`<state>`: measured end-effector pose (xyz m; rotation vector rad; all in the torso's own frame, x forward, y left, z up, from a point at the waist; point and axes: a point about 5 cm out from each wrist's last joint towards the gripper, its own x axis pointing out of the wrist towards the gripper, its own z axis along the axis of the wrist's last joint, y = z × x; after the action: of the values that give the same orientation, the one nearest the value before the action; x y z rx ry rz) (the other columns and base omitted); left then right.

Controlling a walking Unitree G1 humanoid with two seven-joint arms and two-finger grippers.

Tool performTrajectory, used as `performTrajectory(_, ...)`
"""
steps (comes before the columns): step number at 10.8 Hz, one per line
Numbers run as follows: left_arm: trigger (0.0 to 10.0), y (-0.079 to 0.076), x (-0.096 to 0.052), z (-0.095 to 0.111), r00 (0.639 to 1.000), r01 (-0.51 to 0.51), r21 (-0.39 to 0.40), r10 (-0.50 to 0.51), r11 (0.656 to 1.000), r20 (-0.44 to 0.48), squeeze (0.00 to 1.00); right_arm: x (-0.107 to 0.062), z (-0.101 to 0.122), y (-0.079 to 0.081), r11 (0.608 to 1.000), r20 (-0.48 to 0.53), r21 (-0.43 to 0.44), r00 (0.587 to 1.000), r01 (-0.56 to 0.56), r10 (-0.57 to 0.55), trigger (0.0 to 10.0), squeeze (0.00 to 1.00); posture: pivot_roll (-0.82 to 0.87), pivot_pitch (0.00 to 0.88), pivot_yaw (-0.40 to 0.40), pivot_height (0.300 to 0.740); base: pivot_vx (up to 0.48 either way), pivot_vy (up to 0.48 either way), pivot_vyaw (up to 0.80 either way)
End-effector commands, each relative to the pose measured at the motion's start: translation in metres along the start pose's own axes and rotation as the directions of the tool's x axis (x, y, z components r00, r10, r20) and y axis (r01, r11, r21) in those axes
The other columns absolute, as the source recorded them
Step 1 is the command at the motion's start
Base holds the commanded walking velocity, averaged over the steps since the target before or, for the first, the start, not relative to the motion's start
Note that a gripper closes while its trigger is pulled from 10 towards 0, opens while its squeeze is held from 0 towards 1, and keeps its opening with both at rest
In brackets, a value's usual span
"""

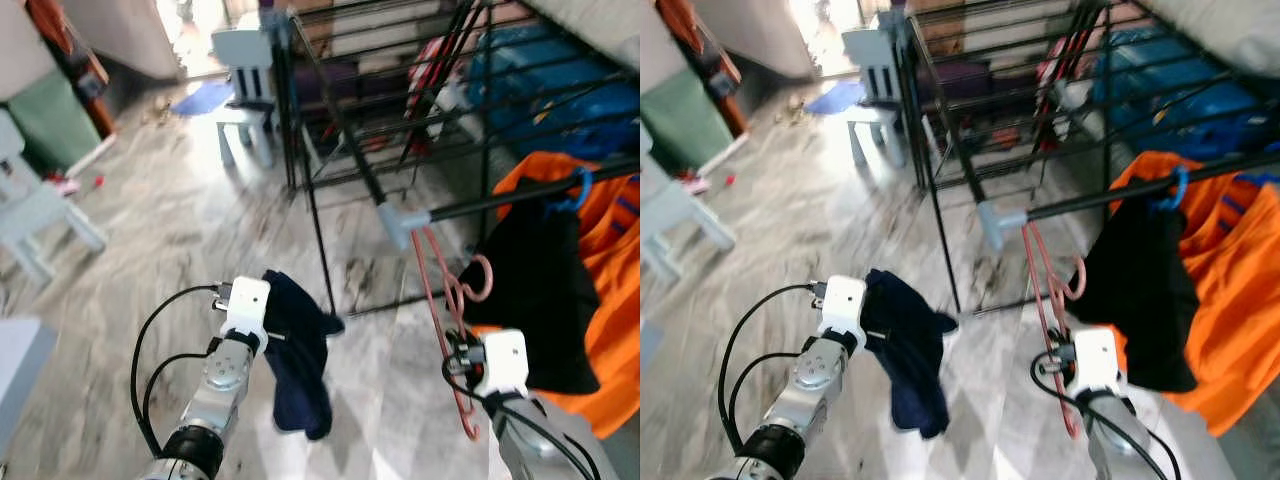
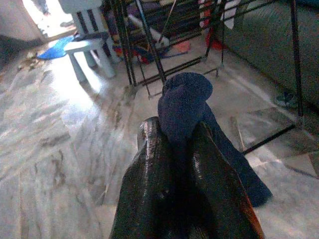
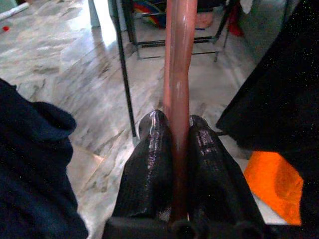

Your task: Hang hanger

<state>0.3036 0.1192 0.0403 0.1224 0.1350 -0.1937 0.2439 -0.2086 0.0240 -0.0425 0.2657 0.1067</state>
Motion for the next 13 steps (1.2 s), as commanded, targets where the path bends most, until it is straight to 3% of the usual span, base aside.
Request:
performTrajectory(1,10.0,0.008,-0.001,-0.001,0.999,-0.042,-0.003,0.042,0.999,-0.004,0.0,0.002,-0.001,0.007,1.0,-0.002,0.0,1.0,-0.023,0.023,10.0,0.0,-0.1,0.0,0.094,0.74,-0.296,0.0,0.0)
performTrajectory(13,10.0,0.005,-0.005,-0.012,0.997,-0.065,-0.007,0.065,0.998,-0.049,0.0,0.008,0.002,0.007,0.998,-0.024,-0.038,0.998,-0.057,0.056,10.0,0.0,-0.1,0.0,0.063,0.74,-0.291,0.0,0.0)
